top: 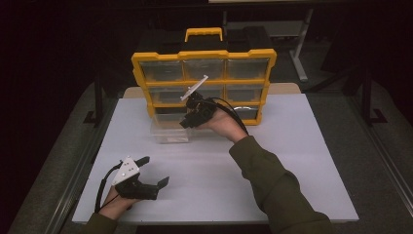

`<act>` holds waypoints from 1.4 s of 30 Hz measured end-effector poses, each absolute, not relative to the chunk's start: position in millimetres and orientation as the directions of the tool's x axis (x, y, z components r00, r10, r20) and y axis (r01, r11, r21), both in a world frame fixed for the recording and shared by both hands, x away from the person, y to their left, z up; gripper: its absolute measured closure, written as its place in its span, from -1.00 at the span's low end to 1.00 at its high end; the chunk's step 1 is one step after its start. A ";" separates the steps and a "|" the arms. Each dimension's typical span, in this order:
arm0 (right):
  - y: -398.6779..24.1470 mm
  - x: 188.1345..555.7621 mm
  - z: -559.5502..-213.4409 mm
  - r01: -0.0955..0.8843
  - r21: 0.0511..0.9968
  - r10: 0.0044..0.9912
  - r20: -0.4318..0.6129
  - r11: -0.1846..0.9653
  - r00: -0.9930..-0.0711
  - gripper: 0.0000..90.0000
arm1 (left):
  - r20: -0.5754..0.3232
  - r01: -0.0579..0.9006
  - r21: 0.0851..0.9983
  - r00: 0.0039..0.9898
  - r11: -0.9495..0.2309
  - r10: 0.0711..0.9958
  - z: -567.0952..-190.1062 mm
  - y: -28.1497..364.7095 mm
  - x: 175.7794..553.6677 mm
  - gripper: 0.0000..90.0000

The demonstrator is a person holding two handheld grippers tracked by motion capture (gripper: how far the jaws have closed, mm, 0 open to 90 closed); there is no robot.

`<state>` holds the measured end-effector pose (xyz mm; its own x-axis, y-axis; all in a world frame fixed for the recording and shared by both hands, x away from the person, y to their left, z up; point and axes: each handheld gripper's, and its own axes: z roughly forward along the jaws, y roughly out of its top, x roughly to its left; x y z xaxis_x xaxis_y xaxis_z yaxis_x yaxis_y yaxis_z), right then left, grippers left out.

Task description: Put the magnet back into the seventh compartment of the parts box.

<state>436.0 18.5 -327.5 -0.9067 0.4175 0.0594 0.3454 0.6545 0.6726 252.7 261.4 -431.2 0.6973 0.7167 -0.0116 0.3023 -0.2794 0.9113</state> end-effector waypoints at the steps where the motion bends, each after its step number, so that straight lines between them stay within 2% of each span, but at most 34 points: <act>1: 19.4 437.2 -327.8 0.347 0.673 0.417 0.063 0.653 -0.907 0.37 | -0.019 0.303 0.914 0.697 -0.270 0.717 -431.4 261.0 252.7 -1.00; 3: 21.9 438.5 -328.3 0.369 0.672 0.426 0.087 0.642 -0.901 0.37 | -0.019 0.303 0.914 0.697 -0.270 0.717 -431.5 261.1 252.8 -1.00; 33: 55.1 461.8 -338.0 0.378 0.642 0.432 0.080 0.667 -0.898 0.37 | -0.020 0.300 0.915 0.701 -0.269 0.713 -431.1 260.5 252.6 -1.00; 34: 55.9 459.6 -337.3 0.426 0.615 0.463 0.110 0.663 -0.880 0.37 | -0.019 0.300 0.915 0.701 -0.270 0.713 -431.1 260.5 252.6 -1.00; 35: 56.5 463.1 -339.5 0.385 0.637 0.436 0.085 0.667 -0.896 0.37 | -0.018 0.300 0.915 0.702 -0.272 0.712 -431.2 260.5 252.7 -1.00; 41: 59.3 466.2 -344.4 0.390 0.627 0.436 0.088 0.674 -0.896 0.37 | -0.020 0.300 0.915 0.702 -0.270 0.712 -431.1 260.5 252.7 -1.00; 42: 59.6 464.0 -343.6 0.432 0.604 0.466 0.111 0.670 -0.878 0.37 | -0.021 0.301 0.915 0.701 -0.269 0.713 -431.1 260.5 252.7 -1.00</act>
<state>464.0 59.6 -343.6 -0.8779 0.4658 0.1113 0.4319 0.6698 0.6040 252.7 260.5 -431.1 0.7011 0.7127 -0.0211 0.3006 -0.2687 0.9151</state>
